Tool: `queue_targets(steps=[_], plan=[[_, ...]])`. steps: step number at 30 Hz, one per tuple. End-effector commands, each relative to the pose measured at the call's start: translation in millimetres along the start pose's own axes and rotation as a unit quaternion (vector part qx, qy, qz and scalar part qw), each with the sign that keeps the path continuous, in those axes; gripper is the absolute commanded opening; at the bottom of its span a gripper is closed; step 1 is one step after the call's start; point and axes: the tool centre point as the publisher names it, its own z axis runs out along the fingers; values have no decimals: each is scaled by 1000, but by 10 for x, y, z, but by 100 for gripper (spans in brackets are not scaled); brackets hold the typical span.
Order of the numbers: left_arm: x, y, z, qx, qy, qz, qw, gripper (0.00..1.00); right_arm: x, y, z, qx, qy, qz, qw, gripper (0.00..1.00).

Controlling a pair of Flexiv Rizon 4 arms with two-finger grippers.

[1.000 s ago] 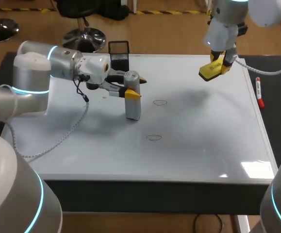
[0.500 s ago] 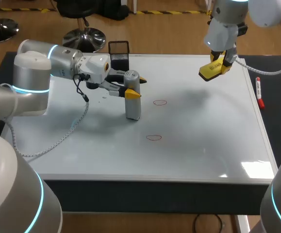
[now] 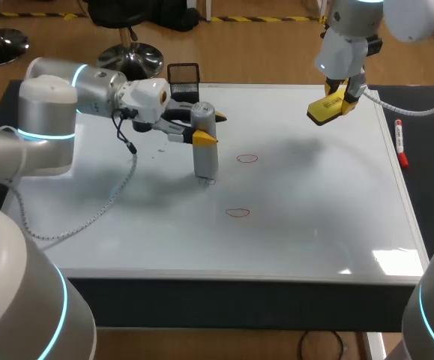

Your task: Pick up the inspection probe, press it on each red-marked spot on the whiteboard one by one, put down the probe, pick up the eraser, and wipe off all the red marks.

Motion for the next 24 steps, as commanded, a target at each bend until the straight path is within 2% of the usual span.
queue_targets(steps=[1,6,15,24], plan=[[30,-174,-96,-3,-9,6,1000,0,8,-7,-13,1,1,-1,1000,0],[-78,-253,-307,-10,-25,17,999,0,8,-7,-13,1,1,-1,1000,0],[-438,-375,-901,-22,-85,34,996,0,8,-7,-13,1,1,-1,1000,0],[-748,-404,-1505,-38,-134,42,989,0,8,-7,-13,1,1,-1,1000,0]])
